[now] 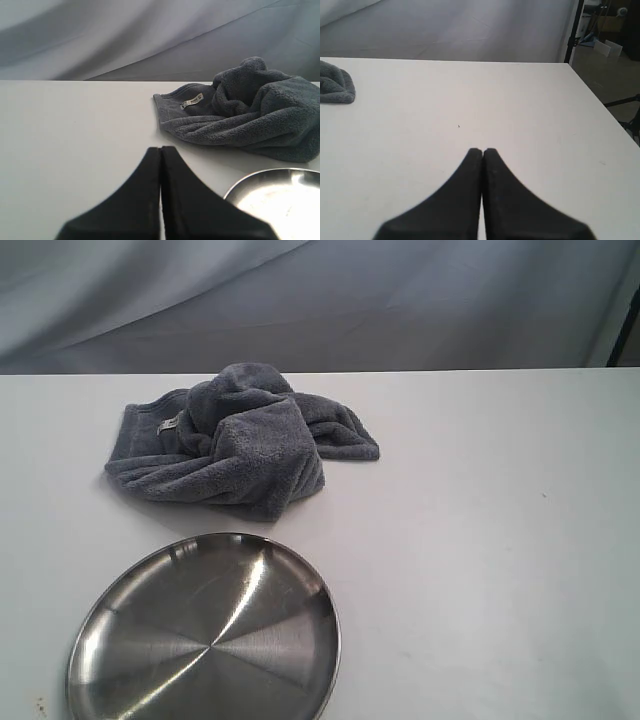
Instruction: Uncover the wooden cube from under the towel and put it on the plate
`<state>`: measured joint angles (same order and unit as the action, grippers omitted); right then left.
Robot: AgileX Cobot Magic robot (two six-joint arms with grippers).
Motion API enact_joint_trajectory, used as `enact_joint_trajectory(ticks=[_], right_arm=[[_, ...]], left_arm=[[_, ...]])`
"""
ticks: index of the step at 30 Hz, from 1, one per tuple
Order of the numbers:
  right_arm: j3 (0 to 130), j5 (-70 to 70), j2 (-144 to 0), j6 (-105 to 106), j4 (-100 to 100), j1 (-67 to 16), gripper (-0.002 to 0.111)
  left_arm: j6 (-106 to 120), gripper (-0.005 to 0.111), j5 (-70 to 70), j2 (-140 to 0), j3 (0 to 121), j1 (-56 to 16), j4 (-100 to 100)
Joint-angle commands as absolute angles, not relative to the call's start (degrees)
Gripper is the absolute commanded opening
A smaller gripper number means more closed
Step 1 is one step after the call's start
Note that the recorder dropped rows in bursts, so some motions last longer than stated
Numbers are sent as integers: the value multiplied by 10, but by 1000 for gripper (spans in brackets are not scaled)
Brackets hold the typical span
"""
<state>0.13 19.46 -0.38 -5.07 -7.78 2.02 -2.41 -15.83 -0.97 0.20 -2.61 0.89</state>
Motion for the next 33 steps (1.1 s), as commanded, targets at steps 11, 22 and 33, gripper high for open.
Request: enact_joint_trajectory(ticks=[11, 22, 33], right_arm=[[0, 188, 0, -48, -76, 18, 0], [0, 188, 0, -48, -76, 18, 0], [0, 188, 0, -48, -76, 18, 0]], left_arm=[[-27, 1, -153, -7, 0, -29, 5], [-25, 1, -153, -7, 0, -29, 23], [-25, 1, -153, -7, 0, -29, 23]])
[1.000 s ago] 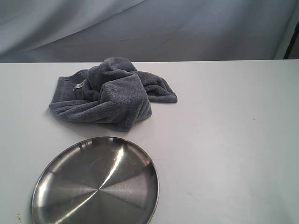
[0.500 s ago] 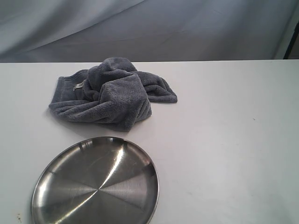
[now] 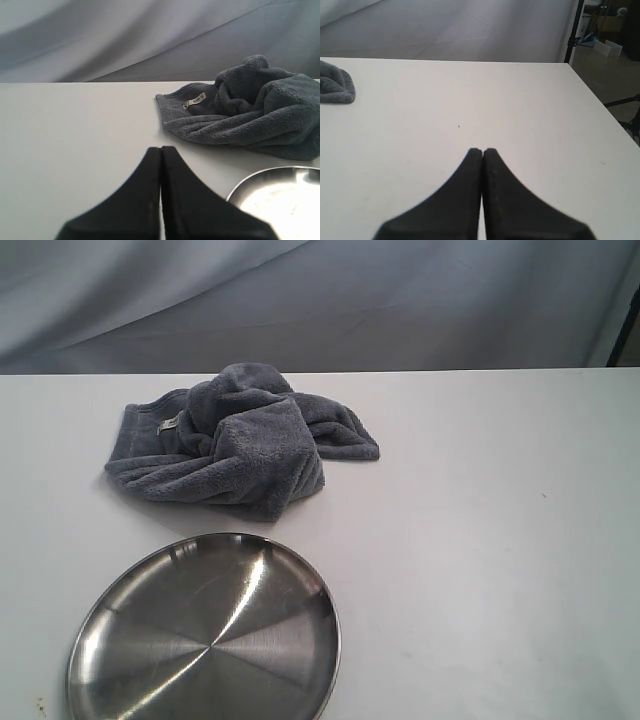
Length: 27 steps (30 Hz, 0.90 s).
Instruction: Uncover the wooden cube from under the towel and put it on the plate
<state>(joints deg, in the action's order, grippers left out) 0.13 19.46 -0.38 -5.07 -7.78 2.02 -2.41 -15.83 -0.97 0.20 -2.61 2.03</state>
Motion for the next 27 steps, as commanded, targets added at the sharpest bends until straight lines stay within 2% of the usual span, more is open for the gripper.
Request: enact_joint_trajectory(ticks=[1, 6, 11, 20, 24, 27], right_arm=[[0, 188, 0, -48, -76, 18, 0], [0, 188, 0, -48, -76, 18, 0], [0, 188, 0, -48, -76, 18, 0], [0, 188, 0, -48, -76, 18, 0], [0, 188, 0, -48, -76, 18, 0], [0, 188, 0, -48, -76, 18, 0]], left_arm=[[-25, 1, -153, -7, 0, -29, 23], [-10, 1, -126, -7, 0, -29, 28], [-30, 1, 89, -7, 0, -29, -130], [-183, 1, 382, -10, 0, -29, -63], [-205, 1, 350, -60, 64, -29, -21], [-204, 0, 320, -158, 154, -29, -16]])
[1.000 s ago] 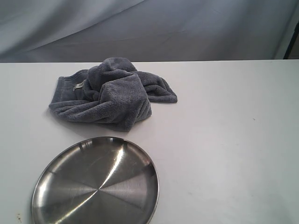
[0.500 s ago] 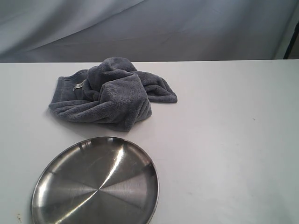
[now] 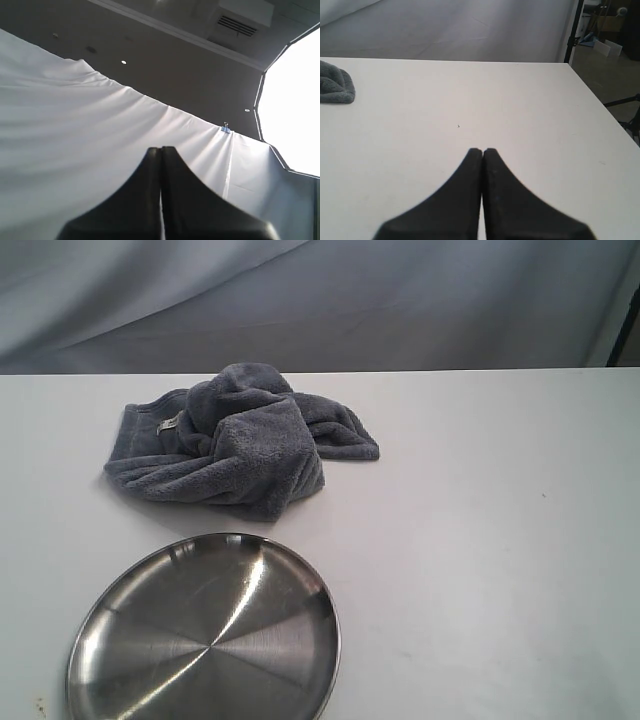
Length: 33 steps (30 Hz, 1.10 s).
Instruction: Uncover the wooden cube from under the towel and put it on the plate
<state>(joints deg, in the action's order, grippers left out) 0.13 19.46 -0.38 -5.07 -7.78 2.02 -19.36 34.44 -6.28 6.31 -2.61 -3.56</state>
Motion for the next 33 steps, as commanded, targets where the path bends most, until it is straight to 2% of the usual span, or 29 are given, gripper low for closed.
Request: enact_joint_trajectory(ticks=[1, 2, 4, 5, 6, 7, 8, 10, 12, 14, 16, 20, 23, 33], right_arm=[[0, 188, 0, -48, -76, 18, 0], [0, 188, 0, -48, -76, 18, 0], [0, 188, 0, -48, -76, 18, 0], [0, 188, 0, -48, -76, 18, 0], [0, 188, 0, -48, -76, 18, 0], [0, 188, 0, -48, -76, 18, 0], [0, 188, 0, -48, -76, 18, 0], [0, 188, 0, -48, -76, 18, 0], [0, 188, 0, -48, -76, 18, 0], [0, 188, 0, -48, -76, 18, 0], [0, 188, 0, -48, -76, 18, 0], [0, 188, 0, -48, -76, 18, 0], [0, 188, 0, -48, -76, 18, 0], [0, 188, 0, -48, -76, 18, 0]], left_arm=[[-200, 0, 320, -213, 197, -29, 0], [-189, 0, 316, -252, 228, -29, 30], [-189, 0, 174, -395, 367, -29, 183], [-267, 0, 0, -483, 456, -29, 301], [-293, 0, -65, -517, 485, -29, 315], [-291, 0, -187, -598, 541, -29, 316], [-277, 0, -214, -628, 557, -29, 315], [-121, 0, -238, -723, 590, -35, 178], [184, 0, -298, -824, 620, -74, -69], [243, 0, -378, -892, 652, -108, -161], [242, 0, -441, -952, 675, -145, -165], [242, 0, -428, -1024, 677, -217, -154], [243, 0, -409, -1027, 677, -241, -153], [277, 0, -446, -1026, 677, -259, -197]])
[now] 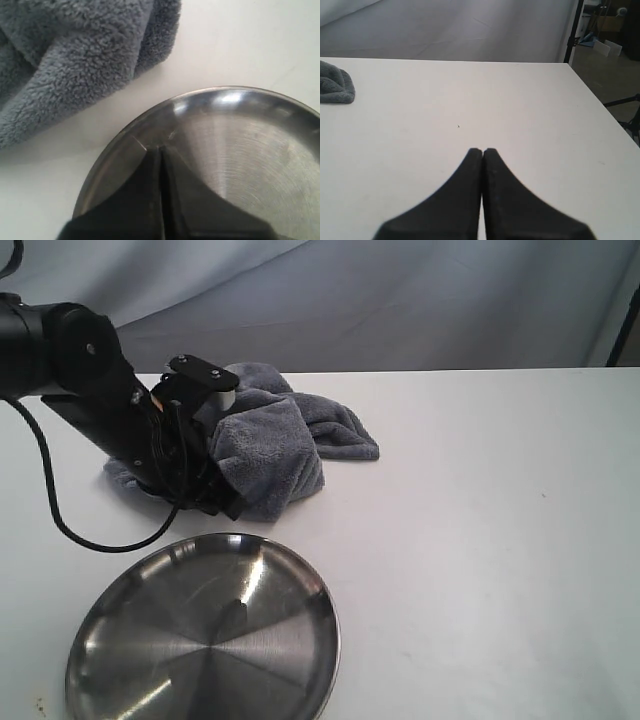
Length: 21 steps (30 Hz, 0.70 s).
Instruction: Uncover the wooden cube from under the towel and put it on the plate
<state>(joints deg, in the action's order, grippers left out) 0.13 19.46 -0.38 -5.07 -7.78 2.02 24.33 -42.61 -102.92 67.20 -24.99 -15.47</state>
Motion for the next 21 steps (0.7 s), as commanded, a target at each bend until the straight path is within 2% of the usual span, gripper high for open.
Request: enact_joint_trajectory(ticks=[1, 7, 12, 17, 21], right_arm=[[0, 188, 0, -48, -76, 18, 0], [0, 188, 0, -48, -76, 18, 0], [0, 188, 0, -48, -76, 18, 0], [0, 188, 0, -48, -76, 18, 0], [0, 188, 0, -48, -76, 18, 0]], left_arm=[[306, 0, -445, -1026, 677, -263, -208], [456, 0, -360, -1024, 677, -296, -298], [481, 0, -165, -995, 677, -297, -298], [415, 0, -80, -959, 677, -239, -298], [358, 0, -167, -930, 677, -146, -279]])
